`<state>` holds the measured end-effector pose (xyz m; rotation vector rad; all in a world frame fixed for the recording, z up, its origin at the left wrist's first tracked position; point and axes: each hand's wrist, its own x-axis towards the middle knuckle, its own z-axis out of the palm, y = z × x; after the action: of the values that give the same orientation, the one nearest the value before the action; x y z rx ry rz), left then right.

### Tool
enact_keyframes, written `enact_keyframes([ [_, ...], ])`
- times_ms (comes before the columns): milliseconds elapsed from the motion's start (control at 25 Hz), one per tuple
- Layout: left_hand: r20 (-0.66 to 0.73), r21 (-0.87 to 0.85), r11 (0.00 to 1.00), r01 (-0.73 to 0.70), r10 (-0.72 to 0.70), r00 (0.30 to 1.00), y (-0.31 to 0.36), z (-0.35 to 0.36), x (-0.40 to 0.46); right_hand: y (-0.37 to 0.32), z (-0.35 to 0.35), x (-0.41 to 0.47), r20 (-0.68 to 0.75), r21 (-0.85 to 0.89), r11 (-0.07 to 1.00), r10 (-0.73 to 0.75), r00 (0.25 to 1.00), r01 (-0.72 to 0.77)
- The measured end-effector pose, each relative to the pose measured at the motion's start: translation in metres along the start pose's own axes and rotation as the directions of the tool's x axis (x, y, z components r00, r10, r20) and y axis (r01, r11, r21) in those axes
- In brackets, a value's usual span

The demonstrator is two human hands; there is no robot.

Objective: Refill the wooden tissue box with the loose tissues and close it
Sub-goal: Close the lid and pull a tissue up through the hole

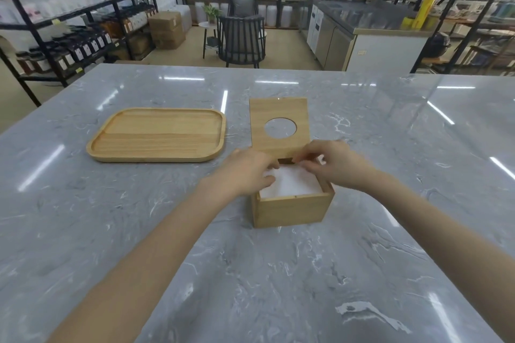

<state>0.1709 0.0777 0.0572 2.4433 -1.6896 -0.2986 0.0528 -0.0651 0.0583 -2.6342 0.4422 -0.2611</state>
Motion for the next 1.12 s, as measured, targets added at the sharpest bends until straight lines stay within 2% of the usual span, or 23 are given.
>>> enact_keyframes([
  [80, -0.136, -0.179, 0.984, -0.007, -0.017, 0.991, -0.005, -0.001, -0.006, 0.005, -0.004, 0.004, -0.173, 0.174, 0.984, 0.08, 0.982, -0.05],
  [160, -0.295, -0.29, 0.957, -0.006, -0.083, 0.952, -0.01, -0.003, -0.007, 0.008, -0.005, 0.011, -0.275, 0.311, 0.944, 0.204, 0.939, -0.114],
  [280, -0.441, -0.381, 0.923, 0.053, -0.232, 0.867, -0.019, -0.006, 0.0, 0.013, -0.005, 0.026, -0.226, 0.447, 0.869, 0.338, 0.914, -0.212],
  [440, -0.373, -0.542, 0.824, 0.164, -0.411, 0.832, -0.028, -0.005, 0.013, 0.015, -0.002, 0.038, -0.08, 0.592, 0.764, 0.374, 0.924, -0.258],
  [600, -0.343, -0.614, 0.769, 0.18, -0.465, 0.816, -0.03, -0.005, 0.024, 0.017, 0.002, 0.043, -0.087, 0.684, 0.693, 0.388, 0.917, -0.228],
  [880, -0.314, -0.687, 0.713, 0.144, -0.469, 0.826, -0.035, -0.008, 0.031, 0.018, 0.005, 0.041, -0.11, 0.695, 0.685, 0.404, 0.908, -0.22],
  [1120, -0.35, -0.668, 0.736, 0.108, -0.44, 0.827, -0.033, -0.008, 0.03, 0.017, 0.006, 0.036, -0.151, 0.701, 0.686, 0.408, 0.901, -0.194],
])
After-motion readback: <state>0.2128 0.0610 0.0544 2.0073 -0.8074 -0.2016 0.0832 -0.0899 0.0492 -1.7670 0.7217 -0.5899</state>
